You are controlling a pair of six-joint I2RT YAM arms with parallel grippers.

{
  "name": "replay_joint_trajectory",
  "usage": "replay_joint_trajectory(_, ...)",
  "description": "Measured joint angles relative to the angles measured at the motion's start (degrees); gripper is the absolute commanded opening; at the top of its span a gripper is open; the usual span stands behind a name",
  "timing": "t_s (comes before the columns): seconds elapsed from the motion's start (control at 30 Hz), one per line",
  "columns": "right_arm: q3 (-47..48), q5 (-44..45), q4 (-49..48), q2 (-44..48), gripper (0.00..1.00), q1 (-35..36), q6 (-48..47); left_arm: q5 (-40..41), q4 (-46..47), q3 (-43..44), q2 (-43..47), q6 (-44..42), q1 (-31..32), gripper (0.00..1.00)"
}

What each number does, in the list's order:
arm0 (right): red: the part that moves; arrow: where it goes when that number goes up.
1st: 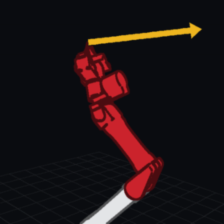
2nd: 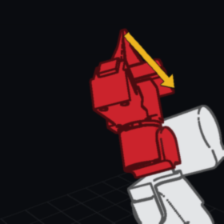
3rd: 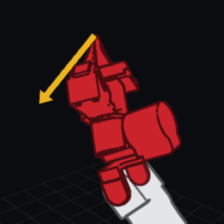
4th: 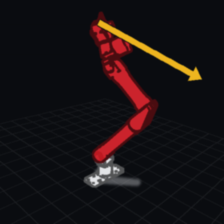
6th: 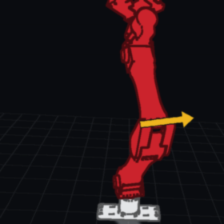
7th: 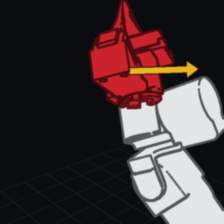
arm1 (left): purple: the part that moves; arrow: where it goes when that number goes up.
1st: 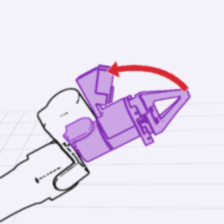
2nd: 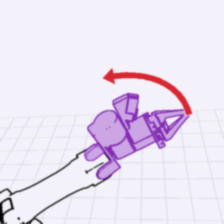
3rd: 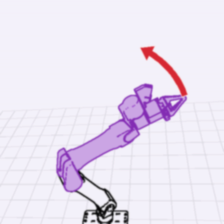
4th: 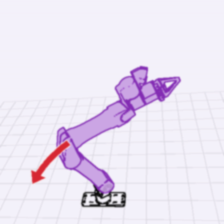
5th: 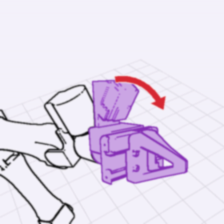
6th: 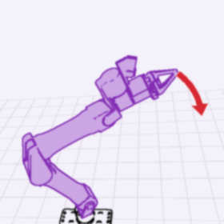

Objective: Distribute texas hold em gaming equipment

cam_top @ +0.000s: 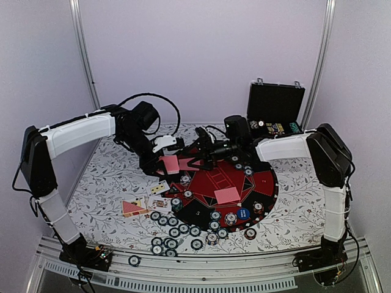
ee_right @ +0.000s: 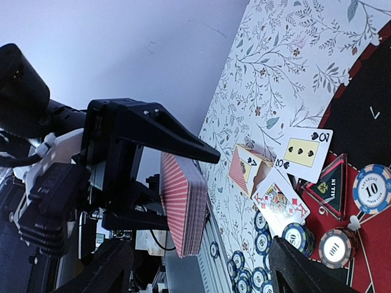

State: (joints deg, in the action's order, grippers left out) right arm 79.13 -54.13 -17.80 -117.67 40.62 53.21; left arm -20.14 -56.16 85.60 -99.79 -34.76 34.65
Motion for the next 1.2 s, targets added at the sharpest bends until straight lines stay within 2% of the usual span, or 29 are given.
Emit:
replay_joint_trajectory(0.43, 10.03, -2.54, -3.04, -9.64, 0.79, 4.28, 4.96, -0.02, 0.13, 0.68, 0.00, 0.13, 0.15, 0.16)
replay_joint_trajectory(0.87, 14.14, -4.55, -9.64, -15.69, 0.58, 5.49, 11.93, 0.07, -0.02, 0.70, -0.13, 0.13, 0.24, 0.16)
replay_joint_trajectory(1.0, 14.08, -4.94, -10.64, -15.69, 0.48, 5.44, 12.79, 0.04, 0.02, 0.72, -0.15, 0.13, 0.31, 0.16)
replay_joint_trajectory(1.2, 8.55, -4.96, -15.93, -13.88, 0.41, 4.44, 13.66, 0.11, -0.15, 0.68, -0.61, 0.13, 0.70, 0.16)
